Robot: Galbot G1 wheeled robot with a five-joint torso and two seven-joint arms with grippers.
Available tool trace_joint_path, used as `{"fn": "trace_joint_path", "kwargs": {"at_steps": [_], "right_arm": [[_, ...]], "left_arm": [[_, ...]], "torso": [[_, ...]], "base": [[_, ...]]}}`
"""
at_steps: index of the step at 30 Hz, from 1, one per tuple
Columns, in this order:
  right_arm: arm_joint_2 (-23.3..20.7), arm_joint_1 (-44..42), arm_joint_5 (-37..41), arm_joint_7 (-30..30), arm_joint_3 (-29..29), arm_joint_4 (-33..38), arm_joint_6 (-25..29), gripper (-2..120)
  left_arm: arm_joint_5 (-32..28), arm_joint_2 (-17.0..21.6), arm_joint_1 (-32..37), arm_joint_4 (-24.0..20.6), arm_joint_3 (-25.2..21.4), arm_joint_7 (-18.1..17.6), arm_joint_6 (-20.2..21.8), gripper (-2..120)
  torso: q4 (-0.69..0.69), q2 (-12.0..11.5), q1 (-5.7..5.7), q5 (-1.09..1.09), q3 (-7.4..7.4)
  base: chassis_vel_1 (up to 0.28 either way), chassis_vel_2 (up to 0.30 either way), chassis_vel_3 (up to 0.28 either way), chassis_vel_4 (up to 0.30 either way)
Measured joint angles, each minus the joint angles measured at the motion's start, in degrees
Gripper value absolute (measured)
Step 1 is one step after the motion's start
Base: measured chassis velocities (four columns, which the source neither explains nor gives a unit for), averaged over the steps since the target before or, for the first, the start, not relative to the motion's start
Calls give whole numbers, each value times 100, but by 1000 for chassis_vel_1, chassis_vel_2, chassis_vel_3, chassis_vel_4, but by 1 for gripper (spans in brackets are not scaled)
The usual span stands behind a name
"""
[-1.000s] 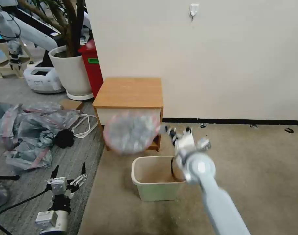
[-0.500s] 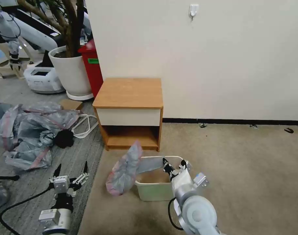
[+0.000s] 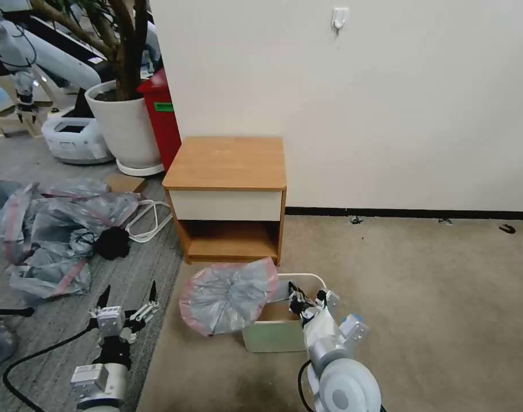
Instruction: Pick up the garbage bag from the table and place it over the trash can.
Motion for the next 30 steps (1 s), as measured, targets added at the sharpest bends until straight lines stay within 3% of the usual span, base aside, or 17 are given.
{"fn": "trace_joint_path", "kwargs": {"at_steps": [17, 23, 30], "right_arm": [[-163, 50, -434, 8, 216, 132, -19, 99], [-167, 46, -437, 21, 339, 178, -21, 109], [-157, 40, -437, 24, 411, 258, -18, 114]], "left_arm": [[51, 53, 26, -23, 73, 22, -33, 100], [136, 64, 71, -88, 34, 42, -144, 100], [-239, 144, 185, -609, 57, 366, -187, 100]], "torso": [[0, 0, 0, 0, 0], [0, 0, 0, 0, 1], [0, 0, 0, 0, 0]], "base": [[0, 0, 0, 0], [0, 0, 0, 0], [0, 0, 0, 0]]}}
